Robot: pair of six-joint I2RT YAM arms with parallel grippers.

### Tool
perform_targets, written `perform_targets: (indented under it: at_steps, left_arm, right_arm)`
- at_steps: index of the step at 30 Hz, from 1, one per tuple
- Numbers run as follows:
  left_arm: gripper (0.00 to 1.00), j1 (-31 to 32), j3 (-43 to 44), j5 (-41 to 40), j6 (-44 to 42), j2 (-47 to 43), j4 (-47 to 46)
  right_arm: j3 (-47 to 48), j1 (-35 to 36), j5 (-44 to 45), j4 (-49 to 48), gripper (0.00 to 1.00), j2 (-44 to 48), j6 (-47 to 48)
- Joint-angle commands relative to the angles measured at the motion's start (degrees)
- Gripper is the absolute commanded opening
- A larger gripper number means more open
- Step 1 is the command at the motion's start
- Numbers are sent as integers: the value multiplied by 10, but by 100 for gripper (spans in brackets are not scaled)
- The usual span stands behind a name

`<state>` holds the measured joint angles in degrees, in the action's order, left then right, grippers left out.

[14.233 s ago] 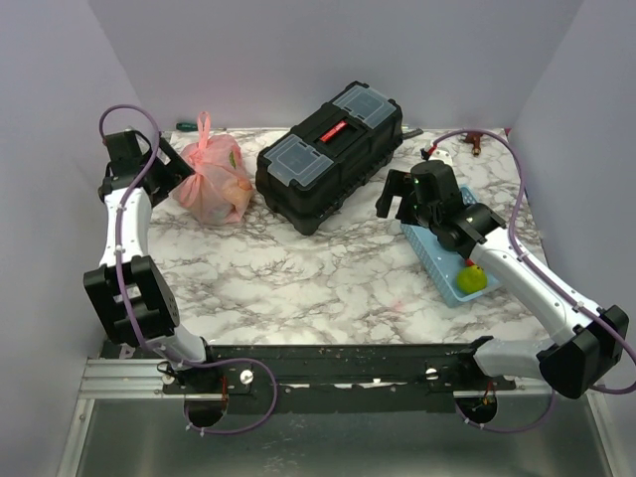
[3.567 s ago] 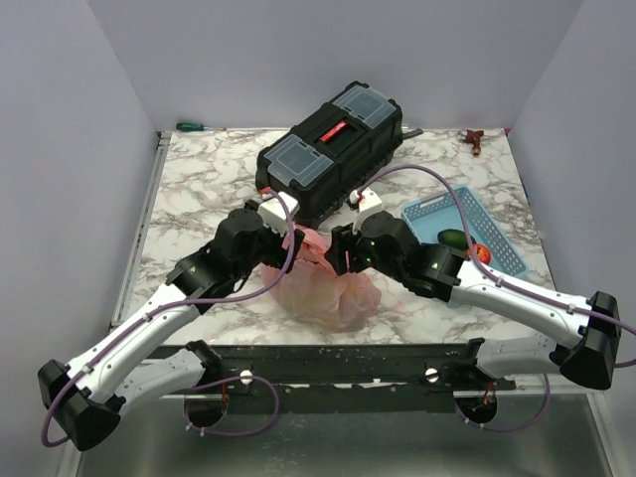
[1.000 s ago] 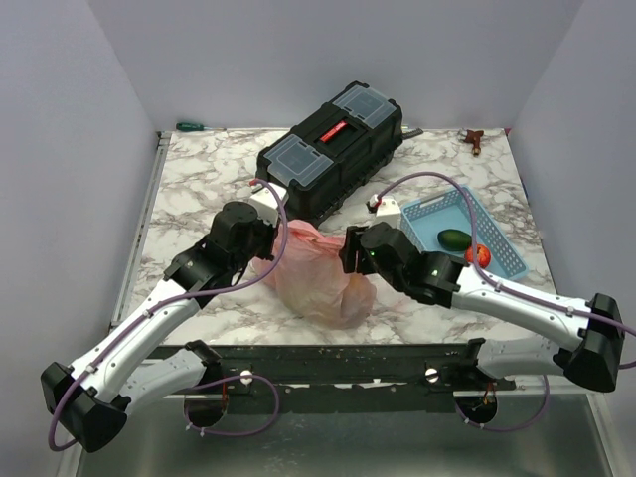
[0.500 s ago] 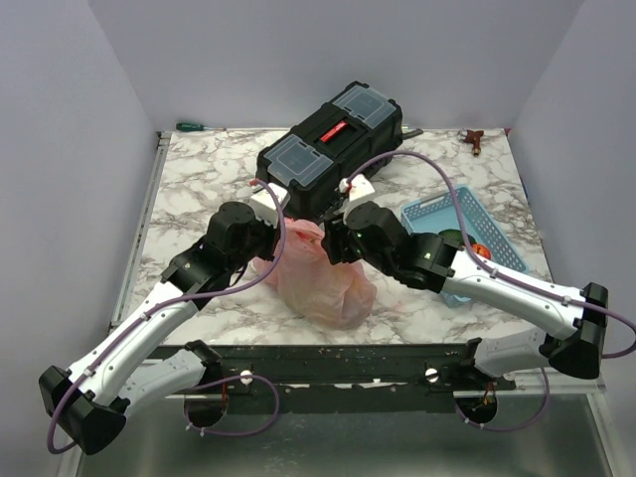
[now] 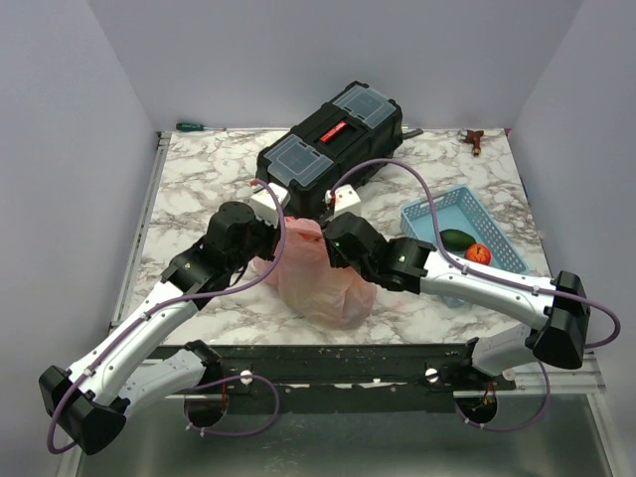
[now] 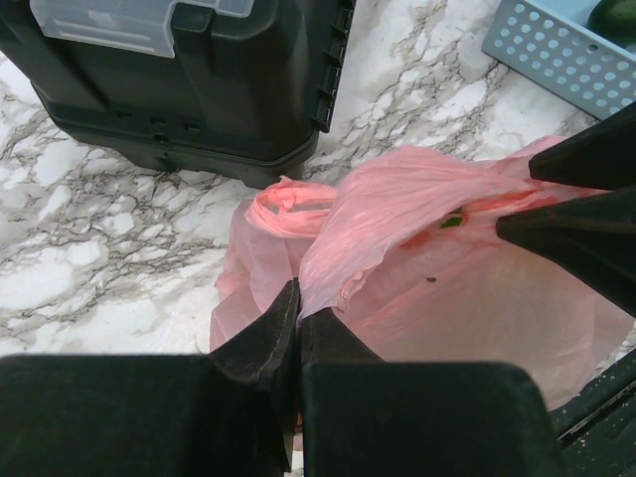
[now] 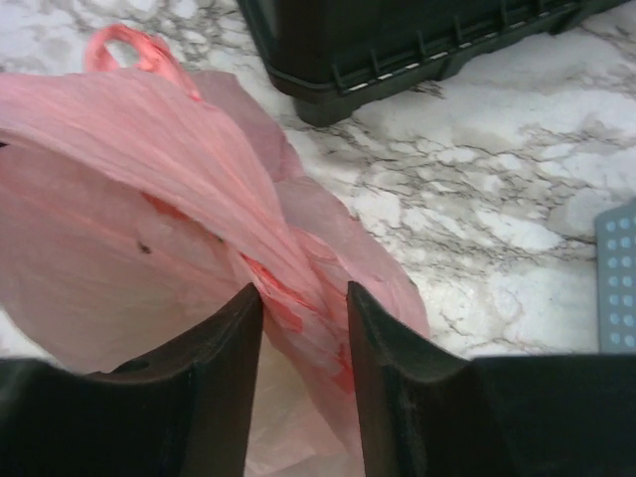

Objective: Take the fake fruits out of the plastic bag
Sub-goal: Untie the plastic bag at the center of the board.

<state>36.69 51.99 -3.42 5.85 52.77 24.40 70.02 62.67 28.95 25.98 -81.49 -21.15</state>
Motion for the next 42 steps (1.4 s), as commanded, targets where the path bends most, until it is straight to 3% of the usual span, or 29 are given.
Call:
perform_targets:
  at_steps: [1,3,7,14,18,23,24,27,30,33,36,39,42]
  left_arm:
    - [0,-3,1,-9,6,-14,-22]
    - [0,-4,-4,-46,9,-24,-25]
    - [0,-4,-12,-140,14,-46,-31]
    - [0,-16,-29,-221,36,-94,-42]
    - [0,-21,-47,-202,30,-126,-63]
    - [1,-21,-49,-60,6,-137,-69]
    - [8,-21,-45,-36,3,-136,-69]
    - [49,-21,-34,5,5,-140,-71]
    - [81,-21,33,64,9,-113,-26]
    - [90,-20,156,112,-10,-41,69]
    - [94,-19,247,99,-46,30,131]
    - [99,-9,259,70,-72,68,147]
    - [99,26,182,57,-93,38,91]
  right_arm:
    - [-25,4,131,-17,29,-6,-56]
    - [-31,3,163,-10,18,5,-95]
    - [-55,-4,181,-25,12,51,-123]
    - [-123,-82,-5,-119,3,137,-152]
    - [-174,-123,-143,-199,1,175,-171]
    - [-181,-129,-205,-234,1,172,-154]
    - [-185,-129,-213,-240,1,172,-147]
    - [-190,-129,-222,-244,1,170,-126]
    - [-179,-129,-238,-232,1,164,-102]
    - [-155,-129,-239,-205,1,156,-94]
    - [-151,-129,-242,-200,1,159,-94]
    - [-158,-129,-240,-200,1,164,-96]
    - [-166,-129,-234,-196,1,173,-101]
